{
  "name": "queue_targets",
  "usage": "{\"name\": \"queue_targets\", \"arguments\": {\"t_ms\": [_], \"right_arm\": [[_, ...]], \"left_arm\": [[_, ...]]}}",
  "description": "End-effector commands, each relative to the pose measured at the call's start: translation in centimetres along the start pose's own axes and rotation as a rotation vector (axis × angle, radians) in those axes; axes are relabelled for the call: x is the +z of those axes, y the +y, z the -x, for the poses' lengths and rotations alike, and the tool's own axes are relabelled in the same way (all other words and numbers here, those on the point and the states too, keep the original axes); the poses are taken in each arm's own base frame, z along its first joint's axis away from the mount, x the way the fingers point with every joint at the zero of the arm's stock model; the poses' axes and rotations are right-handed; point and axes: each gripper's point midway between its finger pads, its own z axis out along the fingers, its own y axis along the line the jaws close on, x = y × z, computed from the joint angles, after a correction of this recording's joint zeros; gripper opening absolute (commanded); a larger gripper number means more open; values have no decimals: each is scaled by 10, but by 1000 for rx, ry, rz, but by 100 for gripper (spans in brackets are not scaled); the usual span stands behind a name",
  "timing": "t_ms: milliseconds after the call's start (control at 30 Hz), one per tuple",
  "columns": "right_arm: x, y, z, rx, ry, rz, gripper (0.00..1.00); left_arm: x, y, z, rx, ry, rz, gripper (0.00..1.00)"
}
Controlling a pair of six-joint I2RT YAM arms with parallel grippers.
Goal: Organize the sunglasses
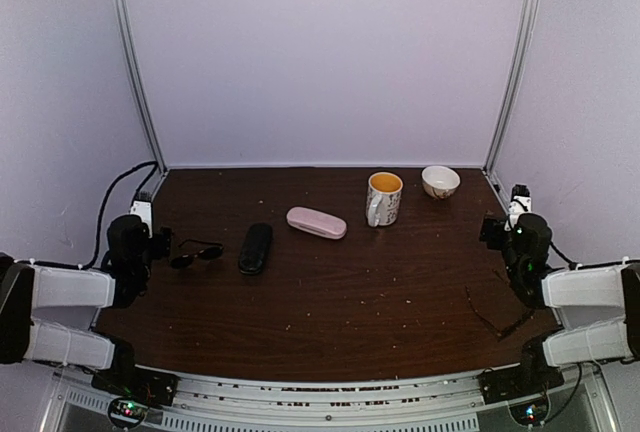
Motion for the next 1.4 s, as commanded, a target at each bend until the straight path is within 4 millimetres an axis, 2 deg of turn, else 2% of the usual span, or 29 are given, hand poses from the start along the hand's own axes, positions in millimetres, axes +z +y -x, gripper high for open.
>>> {"name": "queue_targets", "arguments": {"t_ms": [0,67,133,200,233,300,333,433,1367], "right_arm": [[10,5,34,10,-126,23,91],[12,5,31,16,-159,39,91],[17,3,21,27,-162,42,92],[17,3,22,34,-172,49,94],[19,6,19,24,-147,67,94],[21,7,21,25,-160,81,96],[22,7,20,25,-150,82,99],[21,8,20,24,-154,84,100],[22,8,21,22,-151,88,100]], "left_arm": [[11,-4,45,-65,-199,-67,98],[19,-6,42,-83,-206,-93,98],[28,2,41,-129,-227,-74,98],[34,6,30,-175,-212,-95,97],[35,9,31,-188,-236,-96,97],[38,2,25,-172,-191,-141,98],[43,-2,37,-156,-210,-160,97],[48,0,37,-170,-197,-173,98],[47,0,37,-172,-202,-174,98]]}}
